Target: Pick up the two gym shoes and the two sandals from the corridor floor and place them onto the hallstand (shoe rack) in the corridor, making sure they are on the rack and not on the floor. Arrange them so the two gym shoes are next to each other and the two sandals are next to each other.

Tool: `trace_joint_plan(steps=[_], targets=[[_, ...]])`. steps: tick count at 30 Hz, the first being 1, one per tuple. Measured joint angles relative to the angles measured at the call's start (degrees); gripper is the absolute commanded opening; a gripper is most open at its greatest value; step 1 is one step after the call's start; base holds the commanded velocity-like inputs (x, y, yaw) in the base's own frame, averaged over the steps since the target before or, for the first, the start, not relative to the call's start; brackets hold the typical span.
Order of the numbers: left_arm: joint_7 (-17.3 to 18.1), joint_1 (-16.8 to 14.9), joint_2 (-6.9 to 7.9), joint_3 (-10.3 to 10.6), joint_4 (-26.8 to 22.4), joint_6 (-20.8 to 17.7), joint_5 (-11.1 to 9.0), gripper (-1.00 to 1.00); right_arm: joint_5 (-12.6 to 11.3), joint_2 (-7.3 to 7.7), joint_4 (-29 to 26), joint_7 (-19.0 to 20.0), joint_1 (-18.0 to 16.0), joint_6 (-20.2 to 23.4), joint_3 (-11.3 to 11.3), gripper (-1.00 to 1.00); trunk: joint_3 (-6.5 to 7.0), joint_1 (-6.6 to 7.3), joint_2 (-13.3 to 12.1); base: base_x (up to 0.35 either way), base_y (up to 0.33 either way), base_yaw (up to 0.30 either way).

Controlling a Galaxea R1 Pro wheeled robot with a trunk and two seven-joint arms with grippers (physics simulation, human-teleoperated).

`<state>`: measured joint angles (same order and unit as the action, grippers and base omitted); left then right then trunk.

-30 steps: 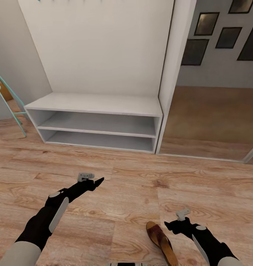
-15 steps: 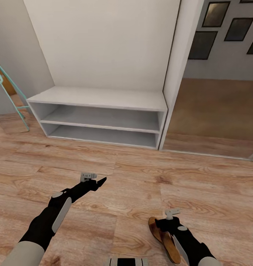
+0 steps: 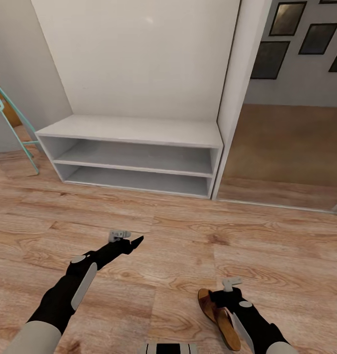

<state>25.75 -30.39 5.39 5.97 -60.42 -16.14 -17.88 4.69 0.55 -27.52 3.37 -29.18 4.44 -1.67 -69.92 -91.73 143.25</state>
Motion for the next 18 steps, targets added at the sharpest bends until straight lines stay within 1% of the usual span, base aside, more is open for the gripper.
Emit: trace_joint_plan(steps=[1, 4, 5, 11, 18], targets=[[0.0, 0.0, -0.09, 0.0, 0.0, 0.0, 0.0, 1.00, 0.0, 0.04, 0.0, 0.0, 0.0, -0.3, 0.0, 1.00, 0.00, 0.00, 0.0, 0.000, 0.000, 0.000], [0.0, 0.0, -0.33, 0.4, 0.0, -0.1, 0.0, 1.00, 0.0, 0.14, 0.0, 0.1, 0.0, -1.5, -0.1, 1.00, -0.66, -0.08, 0.0, 0.000, 0.000, 0.000], [-0.1, 0.0, -0.44, 1.5, -0.1, -0.1, 0.0, 1.00, 0.1, 0.26, 0.0, 0.2, 0.0, -2.4, -0.1, 1.00, -0.93, -0.11, 0.1, 0.000, 0.000, 0.000], [-0.1, -0.1, -0.50, 2.9, -0.1, -0.1, -0.1, 1.00, 0.0, 1.46, 0.0, 0.3, 0.0, -3.2, -0.1, 1.00, -2.68, -0.26, 0.1, 0.000, 0.000, 0.000], [-0.1, 0.0, -0.51, 3.1, -0.1, -0.1, -0.2, 1.00, 0.0, 1.74, 0.0, 0.3, 0.0, -3.4, -0.1, 1.00, -4.85, -0.44, 0.2, 0.000, 0.000, 0.000]])
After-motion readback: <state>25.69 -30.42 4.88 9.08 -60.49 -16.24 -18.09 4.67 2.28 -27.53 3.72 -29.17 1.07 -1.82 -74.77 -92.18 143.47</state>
